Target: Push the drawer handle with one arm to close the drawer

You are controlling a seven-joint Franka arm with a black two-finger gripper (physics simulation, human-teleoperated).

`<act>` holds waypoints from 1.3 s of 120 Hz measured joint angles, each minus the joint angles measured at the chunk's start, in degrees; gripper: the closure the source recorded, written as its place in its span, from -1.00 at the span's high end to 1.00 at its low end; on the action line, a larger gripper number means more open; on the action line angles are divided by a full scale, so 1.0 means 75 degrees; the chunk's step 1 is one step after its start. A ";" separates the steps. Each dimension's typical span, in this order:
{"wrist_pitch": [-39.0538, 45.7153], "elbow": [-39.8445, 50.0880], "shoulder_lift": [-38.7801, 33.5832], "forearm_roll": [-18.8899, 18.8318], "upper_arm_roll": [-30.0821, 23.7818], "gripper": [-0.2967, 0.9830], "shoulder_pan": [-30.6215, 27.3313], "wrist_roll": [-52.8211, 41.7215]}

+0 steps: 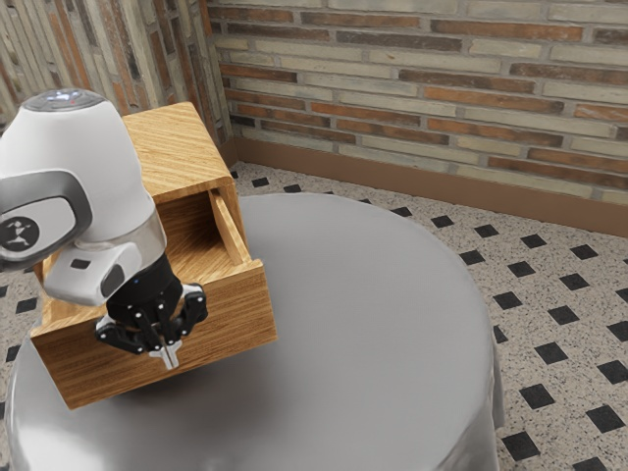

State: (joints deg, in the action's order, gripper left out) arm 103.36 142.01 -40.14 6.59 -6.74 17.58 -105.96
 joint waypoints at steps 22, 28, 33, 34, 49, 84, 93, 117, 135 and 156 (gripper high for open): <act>0.0185 -0.0027 0.0319 -0.0318 0.0559 -0.69 0.0000 -0.0391; 0.0216 -0.0039 0.0359 -0.0426 0.0647 -0.69 0.0000 -0.0479; 0.0239 -0.0053 0.0400 -0.0501 0.0681 -0.69 0.0000 -0.0546; 0.0244 -0.0056 0.0411 -0.0513 0.0685 -0.69 0.0000 -0.0559; 0.0341 -0.0093 0.0556 -0.0704 0.0940 -0.69 0.0001 -0.0733; 0.0496 -0.0223 0.0694 -0.1221 0.1761 -0.69 0.0008 -0.1021; 0.0535 -0.0279 0.0730 -0.1325 0.1823 -0.69 0.0011 -0.1075; 0.0705 -0.0371 0.0902 -0.1572 0.2045 -0.69 0.0031 -0.1189; 0.0813 -0.0437 0.0996 -0.1856 0.2637 -0.69 0.0402 -0.1253; 0.0894 -0.0641 0.1085 -0.2240 0.3432 -0.69 0.1015 -0.1310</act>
State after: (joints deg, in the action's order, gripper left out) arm 110.07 137.20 -32.00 -10.21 19.00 25.19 -115.79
